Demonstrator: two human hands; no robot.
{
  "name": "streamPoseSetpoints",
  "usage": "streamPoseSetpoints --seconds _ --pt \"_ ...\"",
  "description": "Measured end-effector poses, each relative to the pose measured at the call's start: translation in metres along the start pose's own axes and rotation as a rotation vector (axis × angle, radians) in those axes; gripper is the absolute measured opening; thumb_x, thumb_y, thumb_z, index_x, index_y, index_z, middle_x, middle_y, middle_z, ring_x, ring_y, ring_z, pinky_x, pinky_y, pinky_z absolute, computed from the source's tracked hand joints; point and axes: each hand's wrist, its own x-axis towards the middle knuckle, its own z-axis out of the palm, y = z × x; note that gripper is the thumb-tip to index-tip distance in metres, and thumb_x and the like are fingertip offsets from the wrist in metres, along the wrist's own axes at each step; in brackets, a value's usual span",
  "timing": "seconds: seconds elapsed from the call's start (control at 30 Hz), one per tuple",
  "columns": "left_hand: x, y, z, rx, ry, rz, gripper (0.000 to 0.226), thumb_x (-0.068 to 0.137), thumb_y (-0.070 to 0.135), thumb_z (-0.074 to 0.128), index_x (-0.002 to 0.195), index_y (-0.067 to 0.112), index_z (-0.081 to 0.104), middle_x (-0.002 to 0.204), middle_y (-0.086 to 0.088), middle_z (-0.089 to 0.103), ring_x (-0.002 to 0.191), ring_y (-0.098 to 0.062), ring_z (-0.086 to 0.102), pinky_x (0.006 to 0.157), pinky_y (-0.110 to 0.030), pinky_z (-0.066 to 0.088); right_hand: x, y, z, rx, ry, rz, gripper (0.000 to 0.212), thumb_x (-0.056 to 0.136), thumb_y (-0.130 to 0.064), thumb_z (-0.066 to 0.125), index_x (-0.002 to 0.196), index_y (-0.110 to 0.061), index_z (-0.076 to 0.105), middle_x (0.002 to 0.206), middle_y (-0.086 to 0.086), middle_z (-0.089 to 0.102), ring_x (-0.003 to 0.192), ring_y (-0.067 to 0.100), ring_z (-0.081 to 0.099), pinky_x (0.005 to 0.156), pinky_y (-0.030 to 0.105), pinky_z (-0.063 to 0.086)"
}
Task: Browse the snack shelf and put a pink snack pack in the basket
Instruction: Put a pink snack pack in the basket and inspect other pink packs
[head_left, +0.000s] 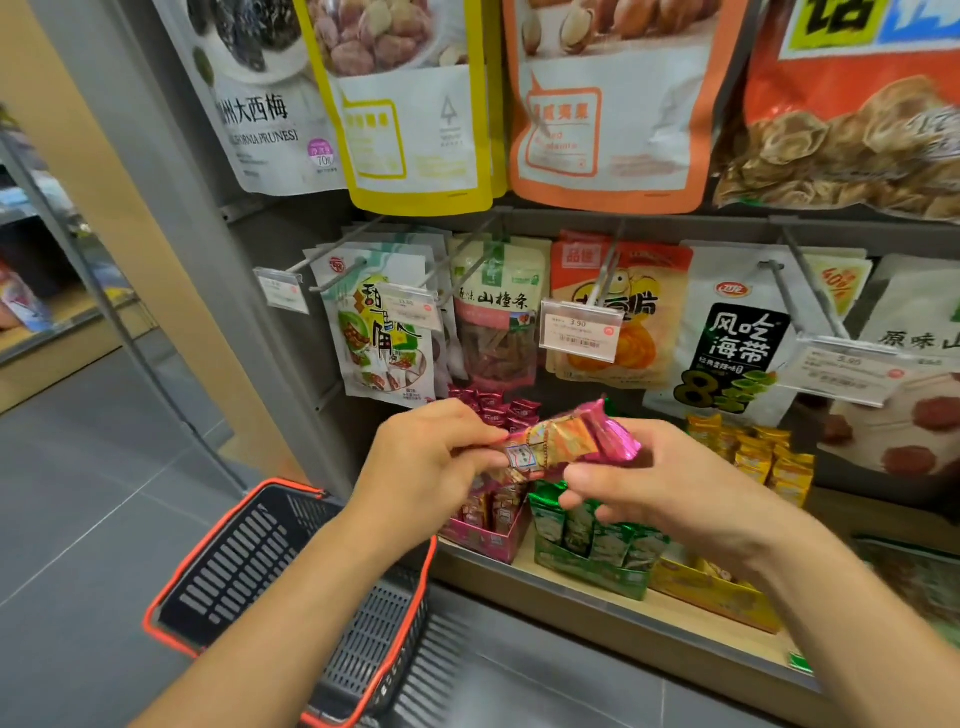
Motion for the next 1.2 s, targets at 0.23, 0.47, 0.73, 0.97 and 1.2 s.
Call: streamPoseSetpoints --seconds 0.23,0.47,0.73,0.97,1.2 --pt "-0.007 0.016 0.008 -0.054 -0.122 -0.088 0.035 0.073 0.004 0.077 0.105 0.019 0.071 0.097 0.010 0.068 0.089 -0.005 0.064 0.076 -0.033 0.057 0.004 0.007 0.014 -0.349 0.137 -0.171 0.012 0.083 -0.029 0.075 0.092 -0.038 0.073 0.090 -0.025 0.072 0.084 -0.009 0.065 0.071 0.005 0.044" --pt "-0.006 0.027 0.008 -0.170 -0.076 -0.098 0.038 0.077 0.030 0.072 0.115 0.024 0.070 0.094 0.019 0.064 0.092 -0.001 0.062 0.070 -0.023 0.057 0.007 0.012 0.018 -0.480 0.098 -0.141 0.013 0.086 -0.034 0.071 0.098 -0.031 0.071 0.093 -0.014 0.072 0.087 -0.002 0.064 0.086 0.030 0.052" --pt "0.007 0.025 -0.003 -0.279 -0.111 -0.234 0.020 0.074 0.009 0.080 0.075 0.028 0.074 0.075 0.010 0.069 0.069 -0.005 0.063 0.064 -0.017 0.048 0.017 0.025 0.026 -0.661 0.105 -0.158 0.018 0.086 -0.048 0.063 0.100 -0.036 0.062 0.096 -0.008 0.058 0.088 0.001 0.053 0.078 0.027 0.044" --pt "0.013 -0.005 -0.027 -0.848 0.284 -0.587 0.012 0.090 0.005 0.060 0.085 0.008 0.070 0.074 -0.007 0.071 0.069 -0.016 0.068 0.067 -0.030 0.060 0.013 0.023 0.029 -0.267 -0.142 -0.011 0.029 0.088 -0.050 0.063 0.112 -0.041 0.048 0.092 0.002 0.070 0.080 0.021 0.071 0.079 0.049 0.059" --pt "0.007 -0.027 -0.037 -0.716 0.291 -0.612 0.007 0.091 0.016 0.063 0.086 0.019 0.066 0.080 -0.002 0.070 0.073 -0.013 0.068 0.061 -0.030 0.057 0.013 0.026 0.039 -0.227 -0.067 -0.007 0.019 0.093 -0.048 0.056 0.110 -0.042 0.050 0.075 -0.009 0.061 0.054 0.014 0.062 0.055 0.047 0.056"
